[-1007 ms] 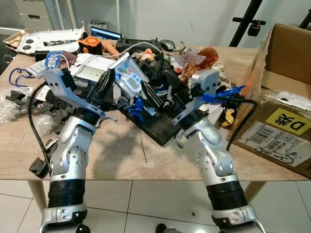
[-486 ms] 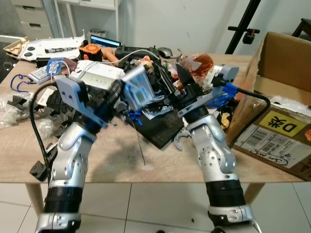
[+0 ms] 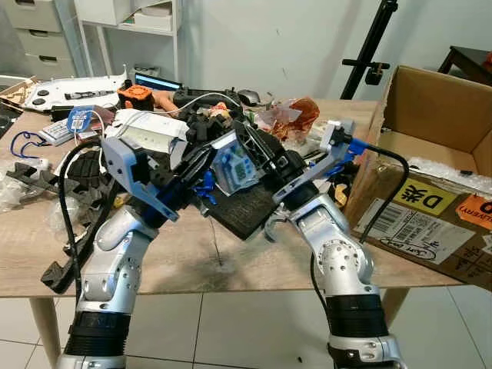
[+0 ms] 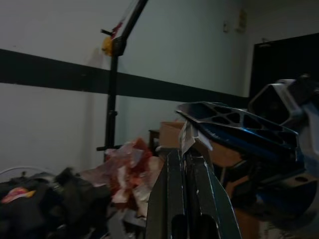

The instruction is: Picking trash to rubbish bin

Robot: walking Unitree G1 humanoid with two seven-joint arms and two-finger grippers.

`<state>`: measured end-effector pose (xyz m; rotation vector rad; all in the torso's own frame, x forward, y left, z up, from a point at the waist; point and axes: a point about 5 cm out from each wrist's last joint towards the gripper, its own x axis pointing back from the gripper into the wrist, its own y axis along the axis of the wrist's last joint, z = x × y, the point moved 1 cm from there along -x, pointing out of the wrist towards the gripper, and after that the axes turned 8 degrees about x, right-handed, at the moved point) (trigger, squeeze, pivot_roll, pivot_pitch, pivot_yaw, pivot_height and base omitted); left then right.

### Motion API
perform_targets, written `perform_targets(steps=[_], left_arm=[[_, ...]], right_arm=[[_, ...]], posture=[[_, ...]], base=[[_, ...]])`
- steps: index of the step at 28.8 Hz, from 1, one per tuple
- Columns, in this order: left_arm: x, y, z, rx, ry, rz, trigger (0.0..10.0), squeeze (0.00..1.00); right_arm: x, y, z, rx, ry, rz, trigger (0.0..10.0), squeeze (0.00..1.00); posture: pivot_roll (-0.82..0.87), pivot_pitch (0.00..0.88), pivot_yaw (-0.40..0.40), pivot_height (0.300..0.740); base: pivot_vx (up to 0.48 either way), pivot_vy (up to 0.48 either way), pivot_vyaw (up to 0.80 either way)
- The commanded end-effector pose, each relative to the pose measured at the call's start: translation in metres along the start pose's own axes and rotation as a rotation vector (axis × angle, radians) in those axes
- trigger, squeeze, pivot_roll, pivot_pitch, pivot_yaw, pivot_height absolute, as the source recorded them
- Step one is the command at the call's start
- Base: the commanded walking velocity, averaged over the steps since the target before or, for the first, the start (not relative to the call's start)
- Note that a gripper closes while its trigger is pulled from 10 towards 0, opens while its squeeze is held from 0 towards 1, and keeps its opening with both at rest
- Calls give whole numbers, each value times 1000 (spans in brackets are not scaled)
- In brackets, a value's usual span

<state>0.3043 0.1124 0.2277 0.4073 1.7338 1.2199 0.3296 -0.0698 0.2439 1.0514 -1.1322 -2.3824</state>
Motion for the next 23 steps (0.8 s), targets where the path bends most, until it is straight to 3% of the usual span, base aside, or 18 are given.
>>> perform_targets(steps=[1,8,9,10,11,15,23], left_arm=[[-10,-1,-12,37,-75,-13,0,0],[-23,-12,-35,131,-209,16,0,0],[-26,-11,-36,131,-218,4,0,0],[-26,-11,-36,131,-218,4,0,0],[-29,-10,-35,124,-220,-6,0,0],[-32,-11,-35,99,-215,-9,0,0],[-32,-4,-27,56,-186,-11,0,0]], right_arm=[[5,-5,1,-25,17,28,10000,0],[16,-6,0,-63,-24,23,10000,0],[17,-3,0,-77,-25,26,5529,0],[17,-3,0,-77,-25,26,5529,0],[18,-2,-3,-82,-32,41,0,0],[22,-1,-6,-79,-36,75,0,0],[22,-12,-8,-60,-80,185,0,0]], posture=[[26,61,-24,740],[-13,64,-9,740],[-17,91,-26,740],[-17,91,-26,740],[-23,127,-43,740],[-24,111,-62,740],[-27,166,-60,740]], base=[[0,0,0],[0,0,0],[0,0,0],[0,0,0],[0,0,0],[0,0,0],[0,0,0]])
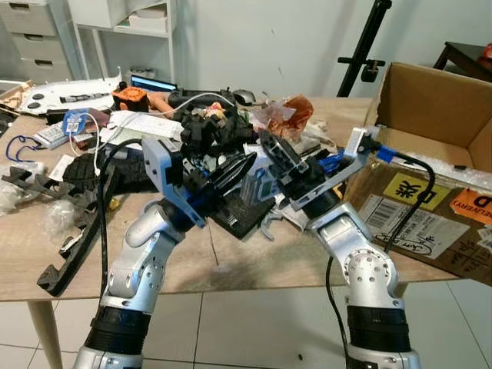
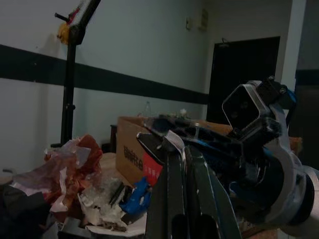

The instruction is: Picking trash to rubbish bin

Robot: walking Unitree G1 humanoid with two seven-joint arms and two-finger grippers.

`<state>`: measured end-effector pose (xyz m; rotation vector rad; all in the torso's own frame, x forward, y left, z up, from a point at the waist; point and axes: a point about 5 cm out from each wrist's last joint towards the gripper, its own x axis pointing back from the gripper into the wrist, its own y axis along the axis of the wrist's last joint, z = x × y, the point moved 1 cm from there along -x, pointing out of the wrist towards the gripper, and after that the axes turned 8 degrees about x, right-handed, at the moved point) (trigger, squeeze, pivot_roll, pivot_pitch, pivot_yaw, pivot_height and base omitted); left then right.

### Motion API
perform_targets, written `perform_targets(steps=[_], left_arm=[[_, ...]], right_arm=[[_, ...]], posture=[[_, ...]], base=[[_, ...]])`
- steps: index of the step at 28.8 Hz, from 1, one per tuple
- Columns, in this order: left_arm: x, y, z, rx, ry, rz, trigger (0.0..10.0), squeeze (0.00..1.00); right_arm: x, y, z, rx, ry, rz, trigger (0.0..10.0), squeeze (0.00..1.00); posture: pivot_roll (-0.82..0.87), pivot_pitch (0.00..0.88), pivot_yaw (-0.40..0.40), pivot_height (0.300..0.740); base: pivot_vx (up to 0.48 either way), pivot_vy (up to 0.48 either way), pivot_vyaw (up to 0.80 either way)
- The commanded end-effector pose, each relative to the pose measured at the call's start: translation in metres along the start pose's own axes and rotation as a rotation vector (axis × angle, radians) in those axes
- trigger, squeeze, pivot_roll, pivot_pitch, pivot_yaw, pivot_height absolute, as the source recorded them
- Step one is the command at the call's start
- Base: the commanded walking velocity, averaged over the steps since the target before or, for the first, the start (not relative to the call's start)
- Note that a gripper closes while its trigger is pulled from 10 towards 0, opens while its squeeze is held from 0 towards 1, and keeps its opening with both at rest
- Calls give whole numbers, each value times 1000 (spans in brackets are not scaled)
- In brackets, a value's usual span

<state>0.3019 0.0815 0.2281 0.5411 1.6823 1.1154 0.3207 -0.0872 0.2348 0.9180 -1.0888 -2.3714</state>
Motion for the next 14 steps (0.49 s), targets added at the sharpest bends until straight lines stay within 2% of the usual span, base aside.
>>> perform_targets(steps=[1,9,14], left_arm=[[-12,9,-7,-37,-59,-30,0,0],[-15,12,-4,-41,-45,-48,0,0],[-13,14,4,-87,-8,-51,0,0]], right_arm=[[1,-18,-4,3,-59,115,0,0],[8,-20,-12,-5,-133,147,0,0],[9,-15,-12,-5,-141,130,0,0]], posture=[[-27,168,-59,740],[-36,178,-44,740],[-42,178,-49,740]], base=[[0,0,0],[0,0,0],[0,0,0]])
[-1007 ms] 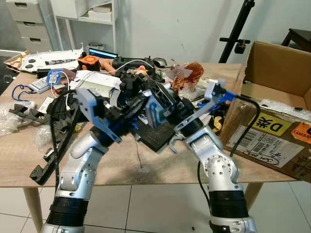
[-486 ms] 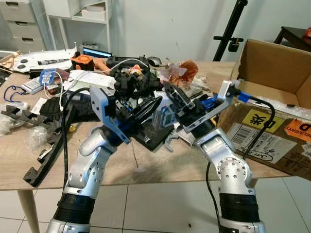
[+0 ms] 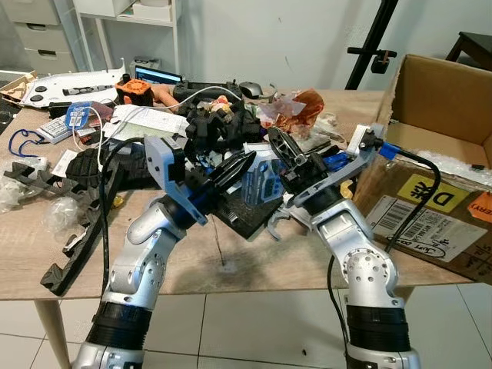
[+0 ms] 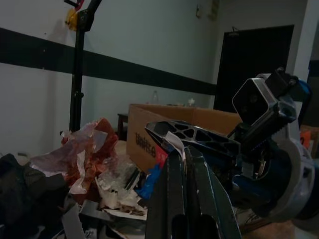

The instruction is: Picking trash to rubbish bin

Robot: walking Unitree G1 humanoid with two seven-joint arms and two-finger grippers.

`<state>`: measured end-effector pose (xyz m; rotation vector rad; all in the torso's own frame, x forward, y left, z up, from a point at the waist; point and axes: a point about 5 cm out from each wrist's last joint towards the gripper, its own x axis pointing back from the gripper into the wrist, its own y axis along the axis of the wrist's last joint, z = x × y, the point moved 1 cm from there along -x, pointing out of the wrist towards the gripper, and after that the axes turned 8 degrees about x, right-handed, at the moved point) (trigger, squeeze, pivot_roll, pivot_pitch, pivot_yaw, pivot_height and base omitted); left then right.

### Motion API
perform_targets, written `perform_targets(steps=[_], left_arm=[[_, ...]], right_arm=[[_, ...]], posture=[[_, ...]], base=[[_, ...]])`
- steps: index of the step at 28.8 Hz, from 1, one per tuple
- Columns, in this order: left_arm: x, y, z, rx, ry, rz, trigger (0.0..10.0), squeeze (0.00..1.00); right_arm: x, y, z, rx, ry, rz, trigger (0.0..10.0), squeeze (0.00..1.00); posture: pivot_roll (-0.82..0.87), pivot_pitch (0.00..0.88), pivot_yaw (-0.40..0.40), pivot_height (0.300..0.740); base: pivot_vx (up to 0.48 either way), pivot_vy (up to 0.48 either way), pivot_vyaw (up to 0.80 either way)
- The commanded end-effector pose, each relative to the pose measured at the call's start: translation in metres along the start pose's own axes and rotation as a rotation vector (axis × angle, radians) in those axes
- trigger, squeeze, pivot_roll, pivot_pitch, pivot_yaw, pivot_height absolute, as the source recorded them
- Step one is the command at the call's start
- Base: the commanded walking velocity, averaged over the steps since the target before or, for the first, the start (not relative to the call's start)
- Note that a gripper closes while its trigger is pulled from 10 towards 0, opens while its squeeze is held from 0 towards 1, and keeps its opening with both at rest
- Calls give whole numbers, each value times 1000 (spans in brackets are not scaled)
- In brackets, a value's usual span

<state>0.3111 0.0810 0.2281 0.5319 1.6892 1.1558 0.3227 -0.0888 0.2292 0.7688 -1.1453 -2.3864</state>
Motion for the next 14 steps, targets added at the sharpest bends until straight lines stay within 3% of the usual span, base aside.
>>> perform_targets(steps=[1,2,3,4,5,6,7,10,14], left_arm=[[-8,16,-2,-77,-25,-65,0,0],[-8,16,-2,-77,-25,-65,0,0],[-6,17,2,-99,-8,-61,0,0],[-6,17,2,-99,-8,-61,0,0],[-5,19,4,-113,2,-62,0,0],[-3,21,7,-122,16,-65,0,0],[0,23,10,-135,34,-66,0,0],[7,26,17,-155,77,-70,0,0],[10,27,19,-168,98,-70,0,0]], right_arm=[[6,-10,-6,-7,-32,71,118,0],[6,-10,-6,-7,-32,71,118,0],[6,-8,-5,20,-10,83,2706,0],[6,-8,-5,20,-10,83,2706,0],[8,-5,-5,97,9,112,10000,0],[9,-4,-4,157,43,147,10000,20],[10,-2,-5,245,47,177,10000,1000],[10,7,-5,334,46,187,10000,1000],[9,16,-4,348,53,165,10000,1000]], posture=[[-43,178,-49,740],[-43,178,-49,740],[-44,177,-49,740],[-44,177,-49,740],[-42,174,-50,740],[-42,174,-50,740],[-46,177,-48,740],[-51,173,-48,740],[-48,177,-53,740]], base=[[0,0,0],[0,0,0],[0,0,0],[0,0,0],[0,0,0],[0,0,0],[0,0,0],[0,0,0],[0,0,0]])
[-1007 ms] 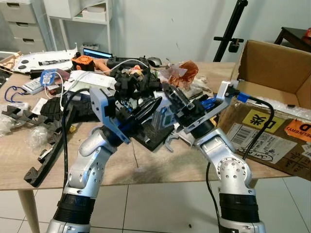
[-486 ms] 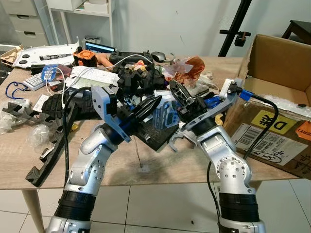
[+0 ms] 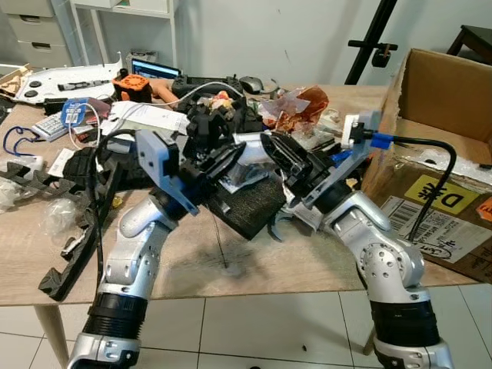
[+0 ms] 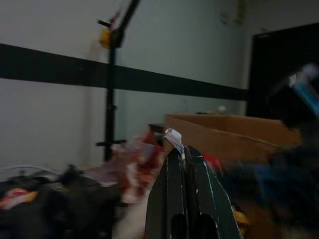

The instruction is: Picking trash to rubbish bin

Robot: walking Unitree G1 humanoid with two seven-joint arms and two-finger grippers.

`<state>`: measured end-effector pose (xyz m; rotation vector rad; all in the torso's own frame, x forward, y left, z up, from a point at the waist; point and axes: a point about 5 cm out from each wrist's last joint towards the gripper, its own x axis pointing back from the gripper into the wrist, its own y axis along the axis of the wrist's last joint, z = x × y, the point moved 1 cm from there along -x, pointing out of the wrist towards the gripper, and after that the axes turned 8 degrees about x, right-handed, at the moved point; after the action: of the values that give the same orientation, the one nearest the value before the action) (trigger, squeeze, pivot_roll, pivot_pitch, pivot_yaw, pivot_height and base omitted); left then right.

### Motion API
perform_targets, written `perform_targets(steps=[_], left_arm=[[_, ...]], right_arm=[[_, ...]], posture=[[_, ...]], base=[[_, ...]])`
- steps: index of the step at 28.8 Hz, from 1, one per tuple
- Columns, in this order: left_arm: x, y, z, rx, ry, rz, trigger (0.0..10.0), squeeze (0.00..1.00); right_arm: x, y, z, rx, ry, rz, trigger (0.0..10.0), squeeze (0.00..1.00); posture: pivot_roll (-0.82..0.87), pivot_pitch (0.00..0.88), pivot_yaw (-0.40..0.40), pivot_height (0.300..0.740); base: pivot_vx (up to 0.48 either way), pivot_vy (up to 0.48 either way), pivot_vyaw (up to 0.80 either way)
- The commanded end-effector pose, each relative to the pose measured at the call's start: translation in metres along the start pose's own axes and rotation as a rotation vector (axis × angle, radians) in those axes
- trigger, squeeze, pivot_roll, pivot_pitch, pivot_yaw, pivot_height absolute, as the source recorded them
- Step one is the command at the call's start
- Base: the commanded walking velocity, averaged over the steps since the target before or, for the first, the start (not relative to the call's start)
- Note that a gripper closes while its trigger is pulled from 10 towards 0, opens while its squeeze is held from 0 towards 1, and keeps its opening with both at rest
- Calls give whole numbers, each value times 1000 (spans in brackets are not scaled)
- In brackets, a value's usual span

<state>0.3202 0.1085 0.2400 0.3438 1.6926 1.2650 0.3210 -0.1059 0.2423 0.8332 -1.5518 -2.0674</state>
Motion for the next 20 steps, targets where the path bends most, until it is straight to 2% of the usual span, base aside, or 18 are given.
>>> perform_targets(steps=[1,8,9,12,14,20], left_arm=[[0,6,2,-40,0,-18,0,0],[8,10,5,-60,-6,-2,0,0],[10,9,3,-56,-30,17,0,0],[19,5,3,-70,-91,98,0,0],[21,4,4,-77,-98,118,0,0],[32,8,18,-90,-67,167,0,0]], right_arm=[[4,-1,0,10,11,21,10000,1000],[8,1,-3,60,50,67,10000,1000],[10,0,-1,72,86,86,10000,0],[11,3,9,108,194,72,10000,0],[11,5,12,110,221,59,10000,0],[16,5,33,183,415,52,10000,0]], posture=[[-42,175,-61,740],[-30,164,-67,740],[-28,163,-69,740],[-18,157,-81,740],[-18,157,-81,740],[10,160,-71,740]], base=[[0,0,0],[0,0,0],[0,0,0],[0,0,0],[0,0,0],[0,0,0]])
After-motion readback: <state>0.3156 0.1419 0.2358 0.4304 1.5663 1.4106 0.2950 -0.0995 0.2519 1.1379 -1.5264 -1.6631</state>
